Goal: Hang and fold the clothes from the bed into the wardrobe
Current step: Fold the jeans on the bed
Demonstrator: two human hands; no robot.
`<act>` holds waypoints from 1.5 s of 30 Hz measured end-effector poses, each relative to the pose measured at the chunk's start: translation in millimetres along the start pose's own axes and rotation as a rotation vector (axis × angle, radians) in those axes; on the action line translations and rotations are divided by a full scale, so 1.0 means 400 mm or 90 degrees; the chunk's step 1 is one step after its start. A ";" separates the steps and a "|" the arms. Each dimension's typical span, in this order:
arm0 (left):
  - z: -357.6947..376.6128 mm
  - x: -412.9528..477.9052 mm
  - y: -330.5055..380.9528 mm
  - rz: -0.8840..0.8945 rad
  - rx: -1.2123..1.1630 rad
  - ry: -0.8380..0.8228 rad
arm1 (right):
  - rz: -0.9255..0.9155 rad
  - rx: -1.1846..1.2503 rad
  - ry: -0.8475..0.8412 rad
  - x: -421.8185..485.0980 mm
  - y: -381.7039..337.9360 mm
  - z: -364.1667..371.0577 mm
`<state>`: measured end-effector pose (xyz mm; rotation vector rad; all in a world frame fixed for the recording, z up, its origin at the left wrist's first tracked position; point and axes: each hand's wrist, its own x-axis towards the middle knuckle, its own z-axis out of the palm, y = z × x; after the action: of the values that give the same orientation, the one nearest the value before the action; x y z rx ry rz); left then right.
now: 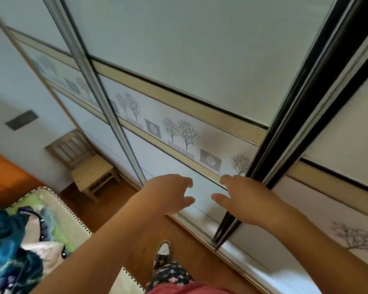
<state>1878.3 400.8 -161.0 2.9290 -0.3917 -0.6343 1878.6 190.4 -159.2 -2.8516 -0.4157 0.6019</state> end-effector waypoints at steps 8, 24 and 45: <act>-0.058 0.206 -0.094 0.243 0.108 -0.045 | 0.231 0.078 0.137 0.046 -0.060 0.059; -0.108 0.313 -0.116 0.542 0.245 -0.071 | 0.644 0.412 0.389 0.098 -0.164 0.078; -0.119 0.314 -0.208 0.454 0.037 0.056 | 0.243 0.345 0.665 0.068 -0.177 -0.178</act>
<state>2027.3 449.0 -180.9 2.5638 -1.3594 -0.3819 1916.1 256.1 -87.8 -2.2846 0.4080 -0.6519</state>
